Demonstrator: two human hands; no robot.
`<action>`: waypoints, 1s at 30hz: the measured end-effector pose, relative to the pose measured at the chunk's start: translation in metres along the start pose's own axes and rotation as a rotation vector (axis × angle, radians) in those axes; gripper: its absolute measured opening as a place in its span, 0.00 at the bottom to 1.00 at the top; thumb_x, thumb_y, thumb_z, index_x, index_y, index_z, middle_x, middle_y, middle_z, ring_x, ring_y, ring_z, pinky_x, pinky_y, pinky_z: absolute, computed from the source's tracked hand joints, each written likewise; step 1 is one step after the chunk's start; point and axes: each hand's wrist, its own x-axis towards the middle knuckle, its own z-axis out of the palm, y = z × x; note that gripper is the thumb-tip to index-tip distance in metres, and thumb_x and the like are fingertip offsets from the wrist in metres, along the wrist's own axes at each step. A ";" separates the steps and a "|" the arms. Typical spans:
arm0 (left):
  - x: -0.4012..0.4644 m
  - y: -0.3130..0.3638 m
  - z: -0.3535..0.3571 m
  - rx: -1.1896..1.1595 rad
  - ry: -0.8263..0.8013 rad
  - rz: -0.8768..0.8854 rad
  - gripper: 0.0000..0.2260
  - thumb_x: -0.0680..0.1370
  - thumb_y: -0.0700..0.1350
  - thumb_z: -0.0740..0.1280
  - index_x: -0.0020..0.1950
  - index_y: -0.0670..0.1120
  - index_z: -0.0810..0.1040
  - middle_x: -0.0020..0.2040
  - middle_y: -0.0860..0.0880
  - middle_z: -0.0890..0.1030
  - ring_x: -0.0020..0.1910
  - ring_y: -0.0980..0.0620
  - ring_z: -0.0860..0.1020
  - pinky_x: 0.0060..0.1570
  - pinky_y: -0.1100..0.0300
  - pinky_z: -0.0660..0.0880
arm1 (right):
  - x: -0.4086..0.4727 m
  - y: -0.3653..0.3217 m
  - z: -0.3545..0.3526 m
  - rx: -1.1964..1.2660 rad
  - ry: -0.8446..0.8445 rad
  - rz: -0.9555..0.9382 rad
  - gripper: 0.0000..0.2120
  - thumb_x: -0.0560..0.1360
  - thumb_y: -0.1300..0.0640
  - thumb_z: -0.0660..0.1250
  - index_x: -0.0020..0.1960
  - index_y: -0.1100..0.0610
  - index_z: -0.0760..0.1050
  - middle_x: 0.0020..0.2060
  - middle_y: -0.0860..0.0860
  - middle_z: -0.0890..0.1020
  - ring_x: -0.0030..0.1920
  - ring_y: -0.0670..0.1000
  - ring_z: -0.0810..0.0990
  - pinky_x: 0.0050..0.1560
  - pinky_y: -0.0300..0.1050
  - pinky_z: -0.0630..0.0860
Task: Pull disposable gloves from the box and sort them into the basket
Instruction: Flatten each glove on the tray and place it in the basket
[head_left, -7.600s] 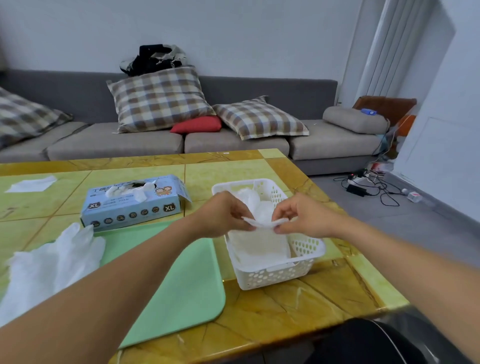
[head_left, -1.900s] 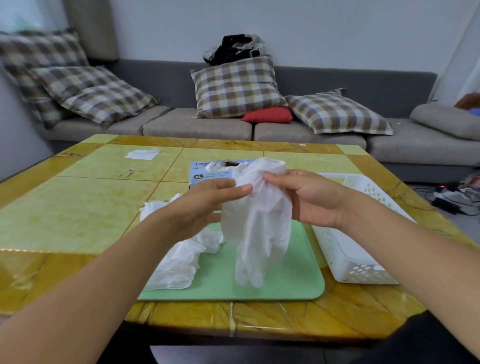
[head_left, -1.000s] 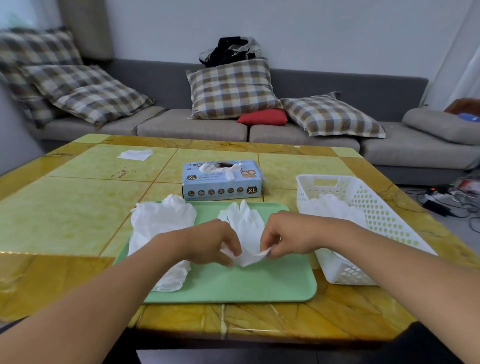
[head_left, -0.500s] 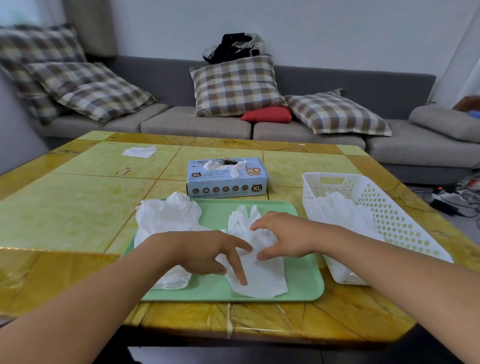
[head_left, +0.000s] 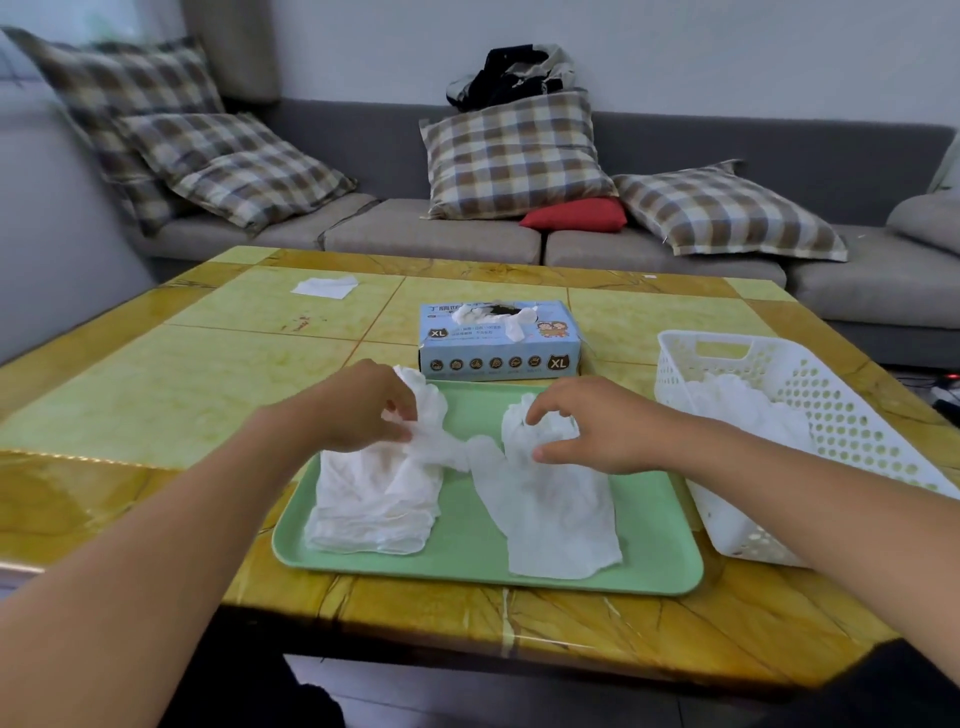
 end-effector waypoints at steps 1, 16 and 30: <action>0.000 0.000 0.000 -0.032 0.067 0.006 0.08 0.76 0.49 0.75 0.52 0.49 0.85 0.51 0.52 0.83 0.52 0.52 0.80 0.56 0.55 0.76 | 0.000 -0.004 0.000 0.013 0.007 -0.020 0.21 0.76 0.41 0.70 0.66 0.47 0.76 0.65 0.44 0.75 0.64 0.47 0.72 0.57 0.40 0.67; 0.003 0.096 -0.015 -2.137 -0.047 -0.234 0.25 0.85 0.55 0.53 0.71 0.37 0.73 0.66 0.36 0.79 0.65 0.40 0.78 0.60 0.46 0.76 | -0.009 -0.044 -0.011 1.221 0.128 0.112 0.19 0.75 0.61 0.74 0.65 0.56 0.78 0.56 0.52 0.86 0.58 0.53 0.84 0.60 0.53 0.80; 0.011 0.105 -0.015 -1.858 -0.025 -0.581 0.08 0.81 0.30 0.62 0.60 0.32 0.74 0.53 0.33 0.82 0.34 0.45 0.85 0.30 0.59 0.82 | -0.021 -0.010 -0.036 1.685 0.333 0.449 0.08 0.81 0.67 0.64 0.57 0.58 0.77 0.33 0.54 0.78 0.23 0.45 0.77 0.25 0.36 0.78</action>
